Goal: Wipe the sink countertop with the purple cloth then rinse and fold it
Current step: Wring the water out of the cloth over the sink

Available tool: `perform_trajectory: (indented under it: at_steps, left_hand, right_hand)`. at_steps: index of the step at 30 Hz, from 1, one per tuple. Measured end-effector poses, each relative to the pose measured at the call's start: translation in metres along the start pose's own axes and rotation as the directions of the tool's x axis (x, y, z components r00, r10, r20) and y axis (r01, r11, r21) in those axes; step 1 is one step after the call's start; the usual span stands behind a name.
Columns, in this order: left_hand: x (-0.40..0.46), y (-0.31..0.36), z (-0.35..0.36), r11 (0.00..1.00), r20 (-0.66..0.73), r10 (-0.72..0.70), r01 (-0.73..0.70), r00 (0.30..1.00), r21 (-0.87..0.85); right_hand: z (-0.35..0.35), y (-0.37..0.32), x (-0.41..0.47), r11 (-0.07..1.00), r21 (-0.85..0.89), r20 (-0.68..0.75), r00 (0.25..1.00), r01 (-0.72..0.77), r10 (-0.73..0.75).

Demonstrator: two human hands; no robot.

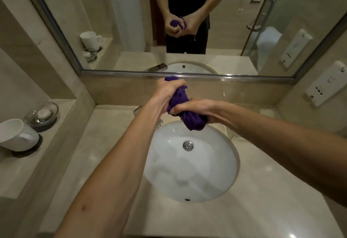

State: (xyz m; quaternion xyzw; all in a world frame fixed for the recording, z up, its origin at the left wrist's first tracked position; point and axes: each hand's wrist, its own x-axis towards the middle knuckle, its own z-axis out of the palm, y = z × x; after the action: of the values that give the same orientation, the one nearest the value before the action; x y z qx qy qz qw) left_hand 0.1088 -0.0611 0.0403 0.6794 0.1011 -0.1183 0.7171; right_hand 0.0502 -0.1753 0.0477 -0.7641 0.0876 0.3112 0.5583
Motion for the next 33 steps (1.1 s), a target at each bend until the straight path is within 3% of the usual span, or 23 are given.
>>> perform_trajectory:
  at_steps: [6,14,21,30,33]
  left_hand:
    - [0.004,-0.027,0.011,1.000,-0.122,-0.011,0.012,0.993,0.008]
    - [0.007,-0.051,0.023,0.999,-0.305,-0.015,0.029,0.952,0.042]
    - [0.010,-0.072,0.031,0.992,-0.440,0.007,0.048,0.898,0.113]
    - [0.003,-0.076,0.038,0.993,-0.482,-0.032,0.084,0.876,0.086]
    - [0.004,-0.072,0.032,0.995,-0.456,-0.020,0.062,0.890,0.076]
  right_hand:
    - [0.004,0.020,0.021,0.986,-0.168,-0.210,0.977,0.006,-0.041]
    - [0.004,0.040,0.036,0.892,-0.450,-0.318,0.942,-0.049,-0.109]
    - [0.004,0.052,0.039,0.729,-0.678,-0.297,0.941,-0.088,-0.163]
    - [0.004,0.062,0.041,0.626,-0.772,-0.299,0.931,-0.108,-0.208]
    - [0.002,0.062,0.046,0.659,-0.750,-0.276,0.933,-0.059,-0.230]
